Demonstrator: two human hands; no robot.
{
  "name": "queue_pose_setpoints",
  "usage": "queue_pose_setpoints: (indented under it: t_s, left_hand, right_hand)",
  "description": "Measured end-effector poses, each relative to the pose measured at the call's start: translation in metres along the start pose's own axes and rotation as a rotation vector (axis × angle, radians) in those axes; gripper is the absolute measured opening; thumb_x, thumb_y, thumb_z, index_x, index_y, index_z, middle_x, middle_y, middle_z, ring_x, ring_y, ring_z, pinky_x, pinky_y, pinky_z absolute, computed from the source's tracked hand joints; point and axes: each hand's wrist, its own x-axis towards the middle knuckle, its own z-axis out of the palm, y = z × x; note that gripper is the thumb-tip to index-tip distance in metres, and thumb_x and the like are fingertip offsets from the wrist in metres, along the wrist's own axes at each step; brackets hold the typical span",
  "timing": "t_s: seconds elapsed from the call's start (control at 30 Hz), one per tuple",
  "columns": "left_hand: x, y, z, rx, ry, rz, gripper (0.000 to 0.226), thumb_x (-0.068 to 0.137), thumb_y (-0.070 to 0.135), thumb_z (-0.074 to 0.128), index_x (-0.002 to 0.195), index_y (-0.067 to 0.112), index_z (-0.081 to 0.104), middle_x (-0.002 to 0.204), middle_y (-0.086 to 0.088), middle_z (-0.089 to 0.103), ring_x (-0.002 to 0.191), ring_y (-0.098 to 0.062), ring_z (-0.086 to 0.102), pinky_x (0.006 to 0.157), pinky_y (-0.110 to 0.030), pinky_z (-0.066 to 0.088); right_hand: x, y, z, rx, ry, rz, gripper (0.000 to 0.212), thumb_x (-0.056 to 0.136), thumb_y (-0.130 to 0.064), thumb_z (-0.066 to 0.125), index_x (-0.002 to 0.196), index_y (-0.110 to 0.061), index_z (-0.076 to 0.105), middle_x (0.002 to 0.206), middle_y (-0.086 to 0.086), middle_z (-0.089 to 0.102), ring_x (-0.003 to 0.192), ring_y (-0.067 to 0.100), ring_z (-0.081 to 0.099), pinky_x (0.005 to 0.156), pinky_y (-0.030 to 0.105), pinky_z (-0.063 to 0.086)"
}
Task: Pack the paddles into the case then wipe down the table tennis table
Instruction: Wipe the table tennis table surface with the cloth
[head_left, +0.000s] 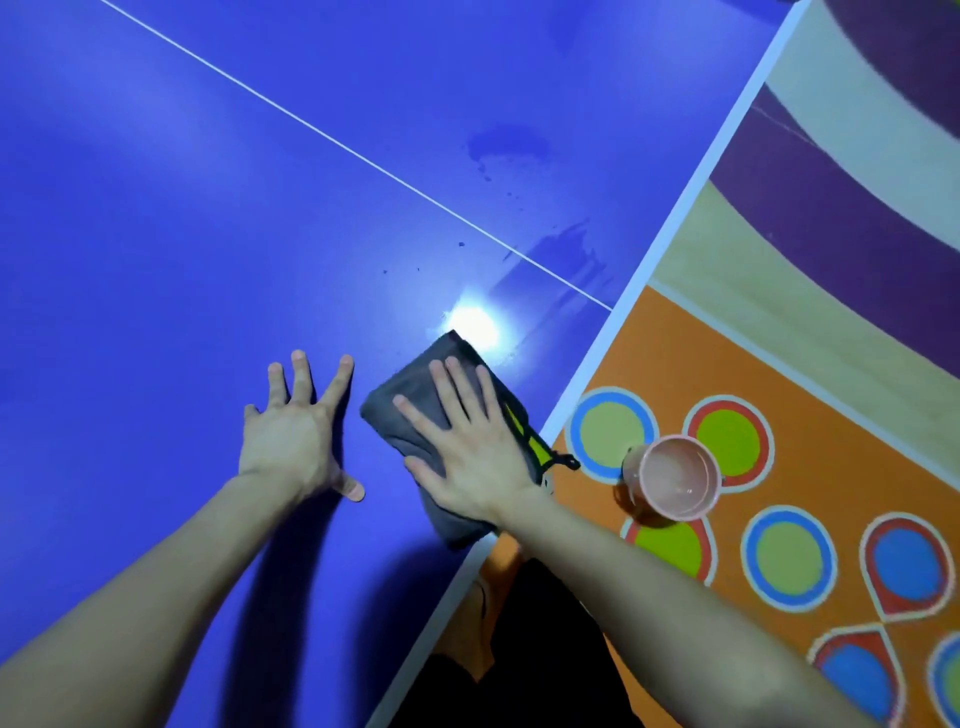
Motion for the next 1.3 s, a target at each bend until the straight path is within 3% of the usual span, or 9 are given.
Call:
queue_pose_setpoints:
  t_s: [0.13,0.3,0.5,0.6,0.77,0.87,1.03,1.13,1.3]
  left_hand:
    - [-0.001,-0.001,0.001,0.015,0.013,0.007,0.184,0.031,0.087,0.090,0.157,0.043,-0.037,0.176,-0.018,-0.017,0.164,-0.046,-0.004,0.112,-0.061,0.046]
    - [0.000,0.001,0.002,0.033,0.022,0.003,0.184,0.031,0.086,0.091,0.159,0.042,-0.034,0.176,-0.019,-0.015,0.163,-0.047,-0.002,0.109,-0.061,0.048]
    - [-0.002,0.000,-0.001,-0.003,0.005,-0.008,0.185,0.030,0.085,0.092,0.159,0.043,-0.034,0.176,-0.017,-0.017,0.164,-0.046,-0.004,0.114,-0.062,0.044]
    - [-0.002,0.000,-0.002,0.005,0.014,-0.011,0.184,0.030,0.088,0.090,0.160,0.043,-0.033,0.176,-0.017,-0.017,0.164,-0.045,-0.004,0.113,-0.059,0.044]
    - [-0.003,0.002,-0.003,0.026,0.027,-0.018,0.183,0.032,0.087,0.090,0.159,0.042,-0.034,0.176,-0.017,-0.016,0.164,-0.043,-0.006,0.116,-0.056,0.043]
    - [-0.003,0.001,-0.002,0.010,0.024,-0.025,0.183,0.032,0.085,0.091,0.159,0.043,-0.034,0.177,-0.016,-0.016,0.164,-0.041,-0.008,0.119,-0.058,0.039]
    - [-0.004,-0.001,-0.002,-0.041,-0.004,-0.060,0.187,0.032,0.086,0.090,0.162,0.033,-0.033,0.178,-0.009,-0.019,0.166,-0.036,-0.009,0.124,-0.056,0.034]
    - [-0.006,-0.001,-0.004,-0.049,-0.020,-0.082,0.186,0.035,0.087,0.089,0.164,0.027,-0.030,0.177,-0.006,-0.023,0.166,-0.032,-0.010,0.127,-0.053,0.031]
    - [-0.008,0.002,-0.006,-0.048,-0.024,-0.090,0.188,0.032,0.086,0.090,0.163,0.027,-0.031,0.177,-0.005,-0.023,0.166,-0.032,-0.011,0.126,-0.051,0.030]
  right_hand:
    - [0.023,0.100,-0.018,-0.023,0.185,0.052,0.059,0.101,-0.036,0.064,0.155,-0.013,0.057,0.173,0.019,0.036,0.165,0.036,0.025,0.136,0.056,0.013]
    - [0.059,0.172,-0.041,-0.045,0.232,0.399,0.065,0.106,-0.046,0.048,0.164,-0.016,0.043,0.180,0.014,0.022,0.169,0.030,0.014,0.137,0.053,0.011]
    - [-0.011,-0.007,0.001,0.110,0.052,-0.137,0.066,0.108,-0.044,0.056,0.169,-0.024,0.041,0.180,0.019,0.017,0.169,0.035,0.010,0.135,0.059,0.013]
    - [0.004,0.025,-0.001,0.051,-0.008,-0.412,0.061,0.111,-0.044,0.050,0.168,-0.025,0.041,0.181,0.012,0.020,0.170,0.028,0.010,0.136,0.053,0.014]
    - [0.122,0.153,-0.040,-0.043,0.214,0.159,0.062,0.111,-0.047,0.046,0.167,-0.021,0.043,0.177,0.012,0.030,0.167,0.030,0.022,0.136,0.052,0.013]
    - [0.146,0.144,-0.037,-0.028,0.280,0.340,0.065,0.107,-0.046,0.043,0.166,-0.019,0.045,0.176,0.016,0.032,0.166,0.033,0.024,0.136,0.052,0.013]
    - [0.045,-0.002,-0.006,0.098,0.047,-0.197,0.066,0.102,-0.036,0.058,0.164,-0.016,0.047,0.177,0.020,0.027,0.167,0.037,0.018,0.135,0.057,0.012]
    - [0.044,0.019,-0.008,0.098,-0.049,-0.500,0.064,0.100,-0.035,0.060,0.162,-0.017,0.052,0.176,0.019,0.031,0.166,0.036,0.024,0.135,0.055,0.017]
    - [0.156,0.155,-0.052,-0.015,0.162,0.048,0.059,0.095,-0.037,0.062,0.147,-0.008,0.059,0.170,0.021,0.040,0.163,0.037,0.030,0.136,0.052,0.015]
